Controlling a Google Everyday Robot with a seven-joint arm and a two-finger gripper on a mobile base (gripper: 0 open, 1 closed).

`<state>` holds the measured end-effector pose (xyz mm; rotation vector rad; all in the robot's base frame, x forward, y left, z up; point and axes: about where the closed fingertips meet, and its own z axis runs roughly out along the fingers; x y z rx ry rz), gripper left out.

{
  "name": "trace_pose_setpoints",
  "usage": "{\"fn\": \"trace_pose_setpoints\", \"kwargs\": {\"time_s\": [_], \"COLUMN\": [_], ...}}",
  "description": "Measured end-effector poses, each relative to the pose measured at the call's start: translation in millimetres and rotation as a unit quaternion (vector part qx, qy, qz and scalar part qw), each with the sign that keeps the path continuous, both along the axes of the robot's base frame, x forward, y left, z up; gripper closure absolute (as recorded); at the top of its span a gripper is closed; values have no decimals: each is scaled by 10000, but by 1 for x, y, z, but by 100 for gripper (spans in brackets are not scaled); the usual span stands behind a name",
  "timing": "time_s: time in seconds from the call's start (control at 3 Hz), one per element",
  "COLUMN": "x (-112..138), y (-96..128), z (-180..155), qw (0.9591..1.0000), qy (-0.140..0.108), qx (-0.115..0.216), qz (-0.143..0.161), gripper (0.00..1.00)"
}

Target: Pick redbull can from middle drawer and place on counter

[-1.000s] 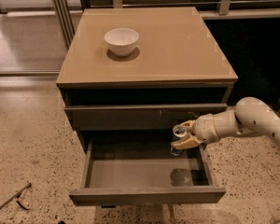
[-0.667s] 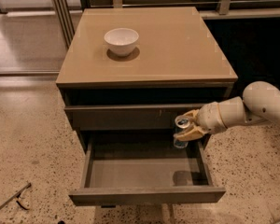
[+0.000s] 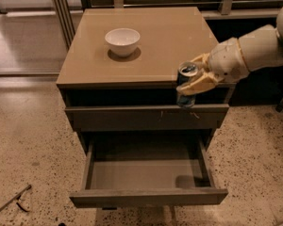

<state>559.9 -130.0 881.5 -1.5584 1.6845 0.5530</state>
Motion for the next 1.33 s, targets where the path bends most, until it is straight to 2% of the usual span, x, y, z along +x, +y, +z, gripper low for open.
{"fn": "trace_pose_setpoints", "kwargs": {"time_s": [0.33, 0.67, 1.0, 1.33], "x": [5, 14, 14, 28], "y": [-4, -9, -9, -11], "z": [28, 53, 53, 51], "qw": [9998, 9996, 9996, 9988], "qy": [-172, -44, -44, -17], "qx": [44, 102, 104, 214], "qz": [-55, -254, -256, -439], "gripper": [100, 100, 100, 100]}}
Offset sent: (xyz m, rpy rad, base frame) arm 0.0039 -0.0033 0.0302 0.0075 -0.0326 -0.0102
